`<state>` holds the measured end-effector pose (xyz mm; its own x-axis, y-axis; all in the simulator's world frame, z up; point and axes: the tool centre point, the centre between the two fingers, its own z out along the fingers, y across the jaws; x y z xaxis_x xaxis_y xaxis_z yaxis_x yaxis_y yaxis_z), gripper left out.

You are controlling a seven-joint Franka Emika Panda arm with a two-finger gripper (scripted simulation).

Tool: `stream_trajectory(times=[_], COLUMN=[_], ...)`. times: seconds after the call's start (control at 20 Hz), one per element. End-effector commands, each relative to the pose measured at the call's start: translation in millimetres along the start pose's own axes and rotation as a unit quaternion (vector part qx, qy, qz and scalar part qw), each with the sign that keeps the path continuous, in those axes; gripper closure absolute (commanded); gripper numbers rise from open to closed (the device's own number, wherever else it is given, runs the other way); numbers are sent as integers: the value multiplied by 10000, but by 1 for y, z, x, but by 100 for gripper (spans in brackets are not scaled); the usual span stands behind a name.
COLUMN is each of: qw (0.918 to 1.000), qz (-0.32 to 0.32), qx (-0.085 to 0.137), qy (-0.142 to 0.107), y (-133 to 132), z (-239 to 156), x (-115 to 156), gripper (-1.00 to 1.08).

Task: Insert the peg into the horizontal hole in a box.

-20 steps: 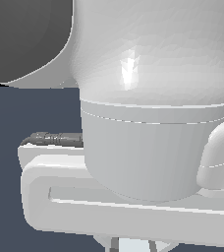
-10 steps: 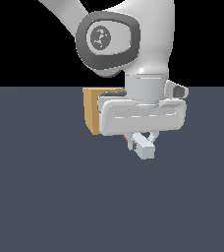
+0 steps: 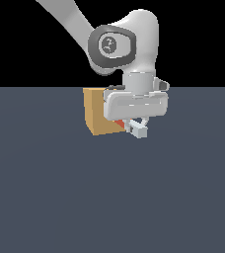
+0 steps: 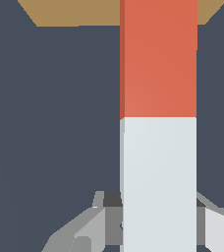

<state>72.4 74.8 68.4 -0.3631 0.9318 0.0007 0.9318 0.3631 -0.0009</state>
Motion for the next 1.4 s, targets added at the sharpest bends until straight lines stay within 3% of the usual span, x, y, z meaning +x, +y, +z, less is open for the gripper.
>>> stream_trajectory(times=[0.0, 0.7, 1.35], qw=[10000, 10000, 10000], qz=[-34, -53, -56], qx=[-5, -2, -10], qy=[-6, -2, -3], y=[2, 1, -1], z=[-2, -1, -2], x=[4, 11, 98], gripper=[108, 108, 108])
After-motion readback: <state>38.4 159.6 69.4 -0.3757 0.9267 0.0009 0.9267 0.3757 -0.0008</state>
